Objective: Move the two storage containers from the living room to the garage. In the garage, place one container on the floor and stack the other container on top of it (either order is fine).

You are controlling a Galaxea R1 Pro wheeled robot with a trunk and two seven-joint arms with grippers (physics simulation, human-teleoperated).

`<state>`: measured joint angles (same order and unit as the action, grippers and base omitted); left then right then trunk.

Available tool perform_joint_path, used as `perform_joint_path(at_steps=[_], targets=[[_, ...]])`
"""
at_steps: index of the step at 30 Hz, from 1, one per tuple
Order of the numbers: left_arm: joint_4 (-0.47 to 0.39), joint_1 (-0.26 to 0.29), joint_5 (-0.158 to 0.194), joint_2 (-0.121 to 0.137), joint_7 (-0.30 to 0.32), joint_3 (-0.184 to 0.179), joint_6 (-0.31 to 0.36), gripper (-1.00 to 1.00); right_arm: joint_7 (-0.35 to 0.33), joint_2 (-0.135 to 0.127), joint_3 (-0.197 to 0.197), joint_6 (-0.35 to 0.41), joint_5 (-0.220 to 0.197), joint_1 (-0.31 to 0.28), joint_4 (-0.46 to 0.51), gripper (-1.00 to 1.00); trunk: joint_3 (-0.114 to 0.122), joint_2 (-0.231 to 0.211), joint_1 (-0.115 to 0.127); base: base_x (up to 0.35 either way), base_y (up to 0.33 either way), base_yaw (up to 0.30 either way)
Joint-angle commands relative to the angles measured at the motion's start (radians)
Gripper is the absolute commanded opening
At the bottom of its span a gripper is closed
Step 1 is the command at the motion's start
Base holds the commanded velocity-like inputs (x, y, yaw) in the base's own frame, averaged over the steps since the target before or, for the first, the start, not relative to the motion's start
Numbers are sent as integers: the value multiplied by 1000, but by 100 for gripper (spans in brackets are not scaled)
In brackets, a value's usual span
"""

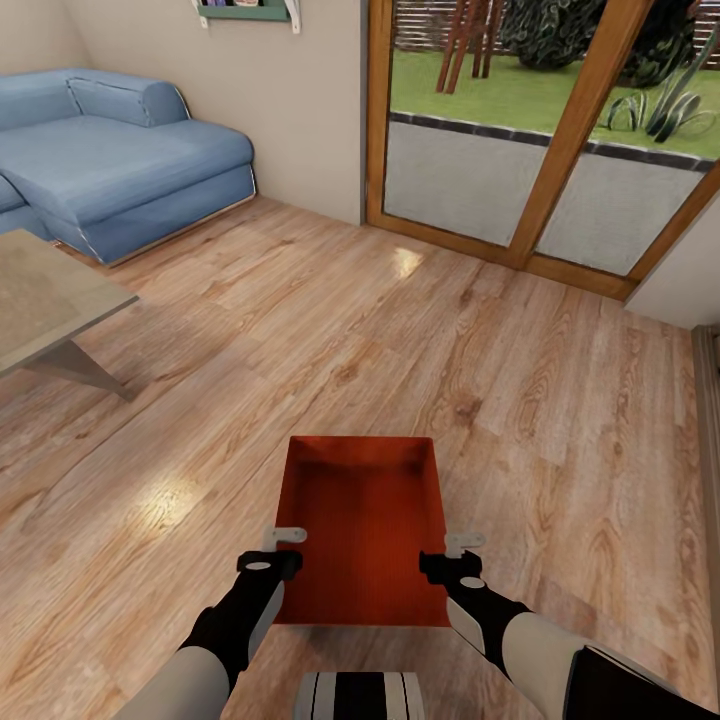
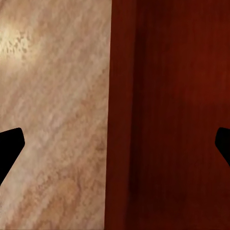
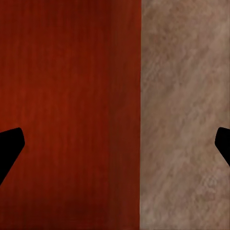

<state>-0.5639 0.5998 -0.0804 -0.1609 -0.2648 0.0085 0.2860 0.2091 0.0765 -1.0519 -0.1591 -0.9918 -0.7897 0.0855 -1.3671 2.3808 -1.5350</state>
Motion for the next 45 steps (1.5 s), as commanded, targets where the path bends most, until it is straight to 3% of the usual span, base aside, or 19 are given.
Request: perform_joint_path(at_steps=[1,12,27,28,45], targets=[[-1,0,-8,0,-1,1,7,100,4,0,-9,-2,-9,0,0,100,-1,0,0,0,0,0],[2,0,-8,1,-1,1,7,100,4,-17,-9,-2,-10,0,0,100,-1,0,0,0,0,0],[2,0,-7,1,-1,1,7,100,3,-17,-10,-3,-10,0,0,100,-1,0,0,0,0,0],[2,0,-7,1,-1,1,7,-100,3,-17,-10,-3,-10,0,0,-100,-1,0,0,0,0,0],[-5,0,-6,1,-2,1,7,-100,3,-17,-9,-5,-10,0,0,-100,-1,0,0,0,0,0]])
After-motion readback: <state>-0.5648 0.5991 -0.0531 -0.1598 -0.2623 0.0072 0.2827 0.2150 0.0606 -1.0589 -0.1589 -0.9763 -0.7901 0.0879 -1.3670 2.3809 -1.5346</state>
